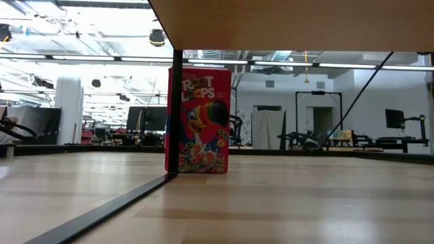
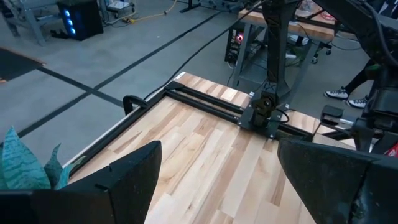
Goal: Stack cereal on shelf
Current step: Put the red cereal box on the middle right shelf
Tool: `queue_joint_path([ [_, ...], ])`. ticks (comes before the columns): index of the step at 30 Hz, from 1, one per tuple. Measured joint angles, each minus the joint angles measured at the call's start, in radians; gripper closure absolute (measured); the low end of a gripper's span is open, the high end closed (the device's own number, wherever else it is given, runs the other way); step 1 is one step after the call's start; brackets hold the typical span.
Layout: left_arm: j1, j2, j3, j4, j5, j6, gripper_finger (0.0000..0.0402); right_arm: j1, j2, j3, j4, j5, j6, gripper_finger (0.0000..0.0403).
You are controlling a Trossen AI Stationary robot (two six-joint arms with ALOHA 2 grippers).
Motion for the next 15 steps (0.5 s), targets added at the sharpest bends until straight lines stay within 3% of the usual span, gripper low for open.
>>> queue_joint_path([
  [6, 0.000, 0.000, 0.000, -0.007, 0.000, 0.007, 0.0089, -0.032, -0.018, 0.000, 0.006, -0.071, -0.104, 0.0378],
  [15, 0.000, 0.000, 0.000, -0.008, 0.000, 0.008, 0.0089, -0.036, -0.063, 0.000, 0.055, -0.072, -0.229, 0.0384],
])
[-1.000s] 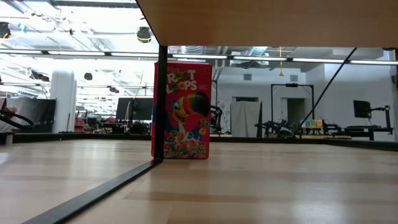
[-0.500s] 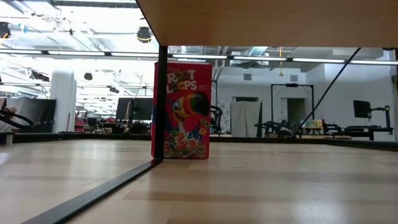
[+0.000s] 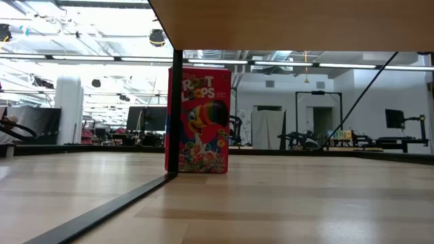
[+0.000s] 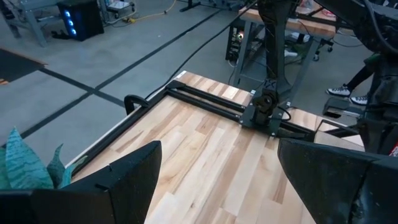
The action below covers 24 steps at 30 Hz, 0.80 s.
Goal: Stack cereal on shelf
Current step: Put the red cereal box on the middle right shelf
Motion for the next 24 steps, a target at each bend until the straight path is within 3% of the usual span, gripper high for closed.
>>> queue_joint_path([
  [24, 0.009, 0.000, 0.000, 0.000, 0.000, 0.052, 0.0089, -0.061, 0.008, 0.021, 0.075, -0.046, -0.075, 0.0379],
])
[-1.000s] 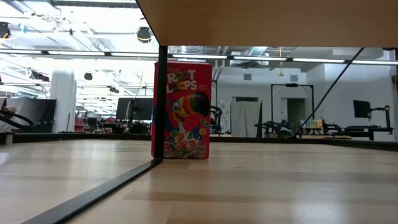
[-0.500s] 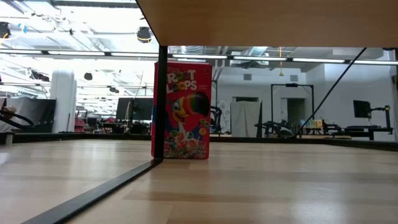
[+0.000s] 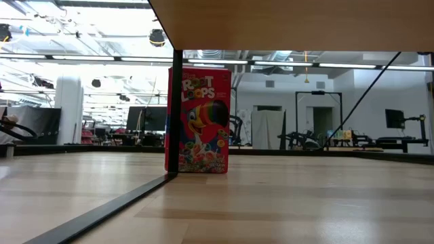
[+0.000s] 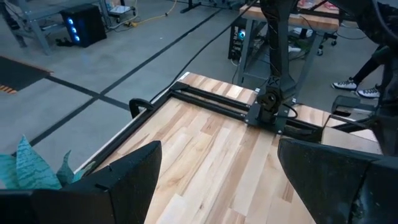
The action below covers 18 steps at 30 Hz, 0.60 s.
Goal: Stack cereal on shelf
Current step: Put the red cereal box on the middle right shelf
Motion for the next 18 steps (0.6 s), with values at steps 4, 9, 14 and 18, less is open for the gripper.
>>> queue_joint_path([
  [4, 0.000, 0.000, 0.000, 0.000, 0.000, 0.000, 0.0089, 0.016, 0.000, 0.050, -0.037, 0.000, -0.003, 0.0388],
  [9, 0.000, 0.000, 0.000, 0.000, 0.000, 0.016, 0.0089, 0.064, 0.000, 0.130, -0.123, 0.000, 0.092, 0.0384],
  [14, 0.000, 0.000, 0.000, -0.001, 0.000, 0.019, 0.0089, 0.133, -0.001, 0.177, -0.305, -0.002, 0.358, 0.0386],
  [18, 0.000, 0.000, 0.000, -0.009, 0.000, 0.019, 0.0089, 0.169, 0.000, 0.178, -0.372, -0.083, 0.546, 0.0394],
])
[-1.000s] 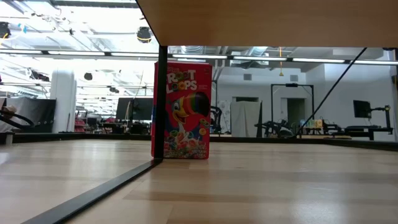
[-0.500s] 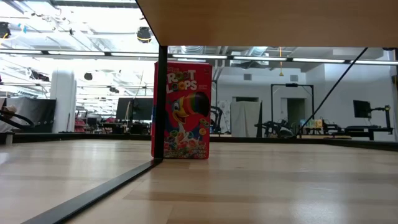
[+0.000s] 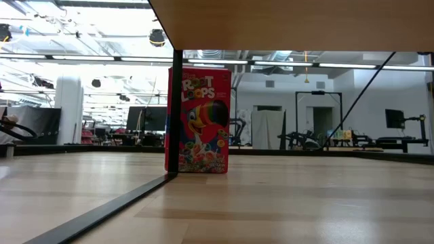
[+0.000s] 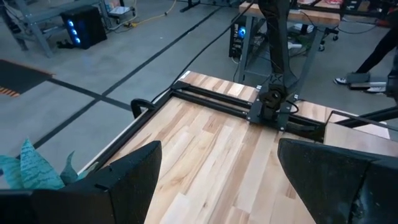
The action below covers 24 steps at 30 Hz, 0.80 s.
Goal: Stack cereal on shelf
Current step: Put the red cereal box on the middle right shelf
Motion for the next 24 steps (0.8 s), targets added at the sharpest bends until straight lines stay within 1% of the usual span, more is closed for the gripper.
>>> queue_joint_path([
  [1, 0.000, 0.000, 0.000, -0.004, 0.000, 0.000, 0.0089, 0.005, 0.004, 0.001, 0.003, -0.034, 0.021, 0.0395],
  [3, 0.000, 0.000, 0.000, -0.009, 0.000, -0.002, 0.0089, 0.014, 0.019, 0.001, 0.010, -0.063, 0.053, 0.0393],
  [6, 0.000, 0.000, 0.000, -0.009, 0.000, -0.002, 0.0089, 0.014, 0.047, 0.001, 0.026, -0.073, 0.073, 0.0389],
  [10, 0.000, 0.000, 0.000, -0.009, 0.000, -0.003, 0.0089, -0.003, 0.083, 0.001, 0.026, -0.067, 0.041, 0.0390],
  [13, 0.000, 0.000, 0.000, -0.009, 0.000, -0.017, 0.0089, -0.042, 0.085, 0.001, -0.005, -0.071, -0.007, 0.0395],
  [16, 0.000, 0.000, 0.000, -0.005, 0.011, -0.056, 0.0089, -0.074, 0.048, 0.001, -0.026, -0.076, -0.071, 0.0394],
  [21, 0.006, 0.000, 0.000, -0.002, 0.051, -0.097, 0.0089, -0.140, -0.065, 0.001, -0.047, -0.147, -0.215, 0.0390],
  [24, 0.008, 0.000, 0.000, 0.000, 0.061, -0.099, 0.0089, -0.229, -0.125, 0.001, -0.019, -0.217, -0.363, 0.0397],
])
